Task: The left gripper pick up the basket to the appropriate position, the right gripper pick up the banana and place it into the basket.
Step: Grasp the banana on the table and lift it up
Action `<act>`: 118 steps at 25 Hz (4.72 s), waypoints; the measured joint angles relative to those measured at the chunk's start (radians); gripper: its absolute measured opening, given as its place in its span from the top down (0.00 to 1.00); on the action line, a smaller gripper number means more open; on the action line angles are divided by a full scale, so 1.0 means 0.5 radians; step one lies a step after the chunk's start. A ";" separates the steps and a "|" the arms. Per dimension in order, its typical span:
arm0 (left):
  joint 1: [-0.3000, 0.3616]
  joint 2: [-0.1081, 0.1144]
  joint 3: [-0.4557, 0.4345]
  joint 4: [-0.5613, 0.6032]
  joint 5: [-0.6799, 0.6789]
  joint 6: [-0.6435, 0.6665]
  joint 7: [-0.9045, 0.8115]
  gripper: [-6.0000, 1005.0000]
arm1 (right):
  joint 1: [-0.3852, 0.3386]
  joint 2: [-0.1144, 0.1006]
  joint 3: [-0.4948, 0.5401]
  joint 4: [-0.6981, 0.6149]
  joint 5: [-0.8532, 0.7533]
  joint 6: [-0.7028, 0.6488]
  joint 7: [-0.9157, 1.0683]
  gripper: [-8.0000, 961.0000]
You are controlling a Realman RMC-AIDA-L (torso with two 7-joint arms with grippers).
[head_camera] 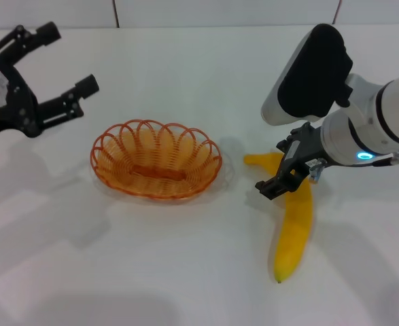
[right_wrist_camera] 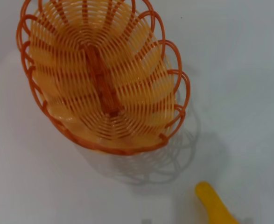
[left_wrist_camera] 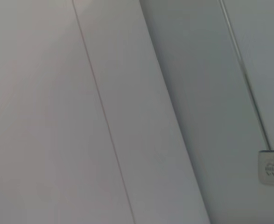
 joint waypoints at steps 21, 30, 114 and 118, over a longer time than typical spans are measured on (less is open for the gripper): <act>-0.071 0.010 -0.137 -0.003 -0.046 -0.039 -0.040 0.11 | 0.069 -0.004 0.025 0.125 -0.030 -0.009 0.018 0.09; -0.228 0.040 -0.140 0.001 -0.024 -0.245 -0.187 0.11 | 0.107 -0.004 0.036 0.210 -0.044 0.005 0.018 0.09; -0.282 0.086 -0.149 0.178 0.297 0.018 -0.466 0.11 | 0.273 -0.010 0.051 0.348 -0.047 -0.112 0.118 0.33; -0.271 0.086 -0.158 0.178 0.297 0.021 -0.463 0.11 | 0.259 -0.010 0.051 0.289 -0.047 -0.114 0.115 0.46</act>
